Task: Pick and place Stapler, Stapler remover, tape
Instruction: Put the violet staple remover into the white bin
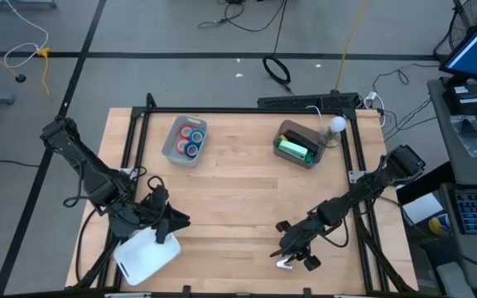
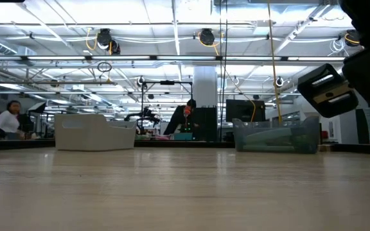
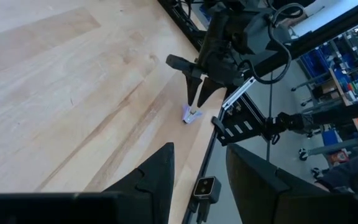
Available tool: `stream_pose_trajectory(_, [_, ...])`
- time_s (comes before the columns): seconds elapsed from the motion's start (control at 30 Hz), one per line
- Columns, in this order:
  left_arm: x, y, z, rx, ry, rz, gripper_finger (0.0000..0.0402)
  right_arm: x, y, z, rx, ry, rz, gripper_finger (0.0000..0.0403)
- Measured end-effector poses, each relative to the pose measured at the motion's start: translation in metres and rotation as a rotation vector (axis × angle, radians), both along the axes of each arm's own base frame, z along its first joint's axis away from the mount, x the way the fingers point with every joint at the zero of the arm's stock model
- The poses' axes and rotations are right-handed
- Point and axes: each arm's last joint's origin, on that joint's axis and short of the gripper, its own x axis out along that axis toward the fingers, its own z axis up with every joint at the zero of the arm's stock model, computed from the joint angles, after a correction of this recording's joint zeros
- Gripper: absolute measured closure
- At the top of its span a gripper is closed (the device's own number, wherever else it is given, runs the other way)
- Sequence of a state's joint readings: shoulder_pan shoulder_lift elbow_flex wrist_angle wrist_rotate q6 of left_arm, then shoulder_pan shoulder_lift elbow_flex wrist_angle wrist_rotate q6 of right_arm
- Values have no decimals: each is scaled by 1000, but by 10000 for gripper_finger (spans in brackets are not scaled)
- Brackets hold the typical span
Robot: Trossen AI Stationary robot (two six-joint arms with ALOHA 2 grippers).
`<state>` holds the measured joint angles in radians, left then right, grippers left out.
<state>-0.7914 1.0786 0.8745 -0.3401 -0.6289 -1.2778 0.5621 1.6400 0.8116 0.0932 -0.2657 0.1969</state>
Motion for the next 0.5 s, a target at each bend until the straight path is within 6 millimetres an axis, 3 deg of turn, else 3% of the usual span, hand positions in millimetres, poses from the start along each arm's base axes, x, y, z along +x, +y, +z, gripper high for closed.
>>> stream_pose_trajectory(0.5, [0,0,0,5,1,-4,256,3,0,-12,-5,47,-22,332])
